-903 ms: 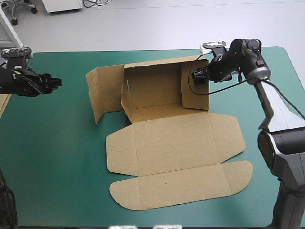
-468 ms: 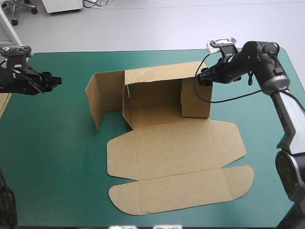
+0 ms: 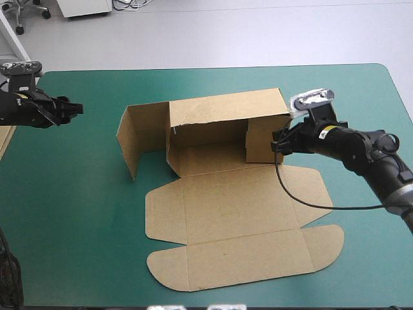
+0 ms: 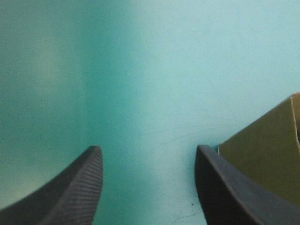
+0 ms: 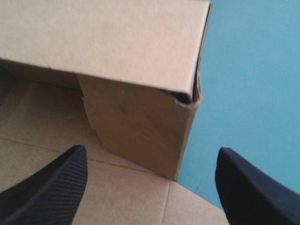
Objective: Fold the box
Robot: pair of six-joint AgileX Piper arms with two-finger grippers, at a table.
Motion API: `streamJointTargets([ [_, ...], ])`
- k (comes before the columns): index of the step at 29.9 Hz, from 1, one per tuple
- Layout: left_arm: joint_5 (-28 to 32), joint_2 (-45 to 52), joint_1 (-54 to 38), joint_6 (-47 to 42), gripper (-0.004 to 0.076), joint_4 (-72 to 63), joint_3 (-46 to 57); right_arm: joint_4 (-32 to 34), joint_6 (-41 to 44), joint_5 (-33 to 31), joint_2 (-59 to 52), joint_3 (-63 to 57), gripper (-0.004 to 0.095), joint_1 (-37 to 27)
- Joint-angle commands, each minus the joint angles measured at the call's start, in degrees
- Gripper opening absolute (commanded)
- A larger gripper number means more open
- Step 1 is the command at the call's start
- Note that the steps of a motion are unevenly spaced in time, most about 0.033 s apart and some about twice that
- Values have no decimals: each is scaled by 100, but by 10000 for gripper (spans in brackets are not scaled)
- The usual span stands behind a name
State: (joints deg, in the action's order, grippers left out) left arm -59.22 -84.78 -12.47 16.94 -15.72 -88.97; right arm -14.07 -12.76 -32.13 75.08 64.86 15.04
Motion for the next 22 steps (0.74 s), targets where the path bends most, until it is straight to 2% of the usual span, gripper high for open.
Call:
streamJointTargets([
  [1,308,201,-5,-13,422,-152,-149,62,-13,878,-247,-484,696,12],
  [7,262,201,-5,-13,422,-184,-149,73,-29,1807,35,-926,696,12],
  [22,214,201,-5,-13,422,-196,-149,-90,-240,3069,1083,-918,681,19],
])
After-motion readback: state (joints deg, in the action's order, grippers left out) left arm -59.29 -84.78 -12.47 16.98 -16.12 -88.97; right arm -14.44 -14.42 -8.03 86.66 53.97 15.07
